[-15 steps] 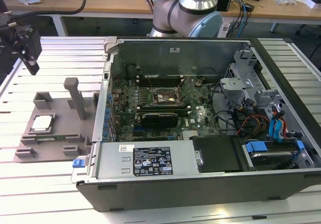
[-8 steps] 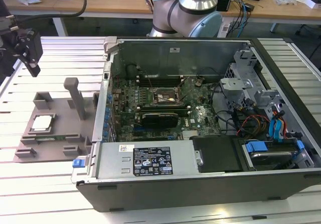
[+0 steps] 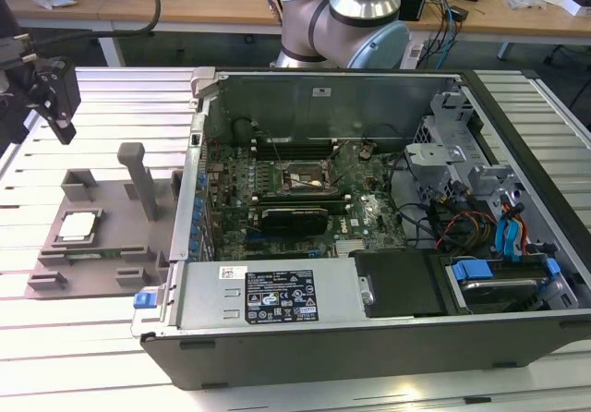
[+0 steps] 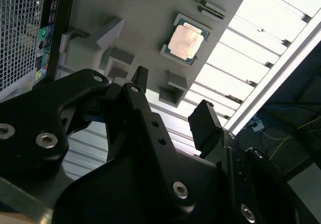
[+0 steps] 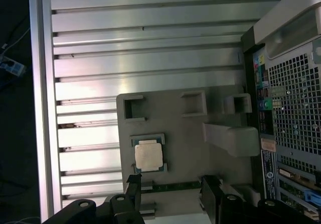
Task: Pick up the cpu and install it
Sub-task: 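Pick up the cpu and move it towards the insertion slot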
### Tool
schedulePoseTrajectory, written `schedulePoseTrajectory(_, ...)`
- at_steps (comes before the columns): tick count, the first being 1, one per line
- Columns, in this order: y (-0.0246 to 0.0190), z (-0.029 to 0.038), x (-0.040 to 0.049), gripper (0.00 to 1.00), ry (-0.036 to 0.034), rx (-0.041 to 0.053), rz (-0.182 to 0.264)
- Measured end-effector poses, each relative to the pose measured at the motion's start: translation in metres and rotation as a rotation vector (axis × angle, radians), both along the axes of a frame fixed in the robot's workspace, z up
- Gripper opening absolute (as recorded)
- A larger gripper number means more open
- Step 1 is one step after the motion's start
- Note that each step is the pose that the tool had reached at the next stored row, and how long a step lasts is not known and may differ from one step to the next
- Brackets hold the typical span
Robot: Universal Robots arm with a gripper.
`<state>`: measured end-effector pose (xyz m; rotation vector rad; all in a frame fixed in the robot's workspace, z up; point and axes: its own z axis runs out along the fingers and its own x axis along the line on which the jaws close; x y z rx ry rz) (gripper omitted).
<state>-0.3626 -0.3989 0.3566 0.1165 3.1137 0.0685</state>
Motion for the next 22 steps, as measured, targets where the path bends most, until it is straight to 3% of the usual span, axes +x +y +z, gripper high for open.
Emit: schedulePoseTrajectory(22,0.0,-0.016,0.0,0.6,0.0,0.0,0.0)
